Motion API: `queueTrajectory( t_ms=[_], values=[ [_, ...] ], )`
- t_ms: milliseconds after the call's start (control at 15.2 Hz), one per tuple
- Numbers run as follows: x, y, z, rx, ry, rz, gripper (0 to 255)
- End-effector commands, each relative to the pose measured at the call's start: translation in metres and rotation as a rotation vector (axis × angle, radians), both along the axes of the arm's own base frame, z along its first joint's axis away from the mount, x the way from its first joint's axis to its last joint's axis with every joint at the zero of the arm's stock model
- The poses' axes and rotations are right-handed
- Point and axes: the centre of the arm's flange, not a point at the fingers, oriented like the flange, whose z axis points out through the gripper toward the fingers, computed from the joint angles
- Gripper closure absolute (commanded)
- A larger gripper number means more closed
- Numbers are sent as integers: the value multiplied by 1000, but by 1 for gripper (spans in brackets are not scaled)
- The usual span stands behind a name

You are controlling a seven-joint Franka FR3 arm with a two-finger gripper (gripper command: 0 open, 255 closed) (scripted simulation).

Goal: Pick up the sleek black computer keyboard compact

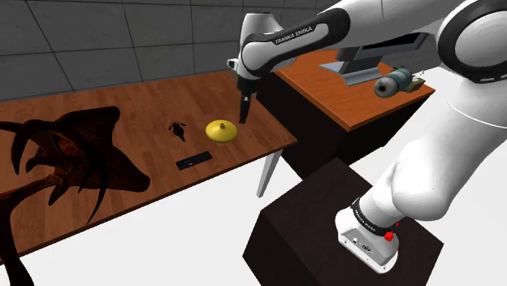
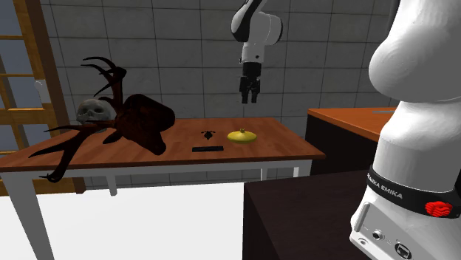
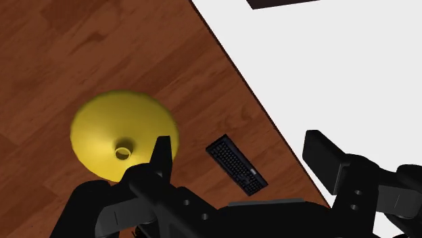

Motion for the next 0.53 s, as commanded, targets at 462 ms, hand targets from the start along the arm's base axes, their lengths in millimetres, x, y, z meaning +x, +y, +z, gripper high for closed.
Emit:
queueTrajectory(
  t_ms=[462],
  values=[
    [41, 83, -81, -10, -7, 245, 0]
  ],
)
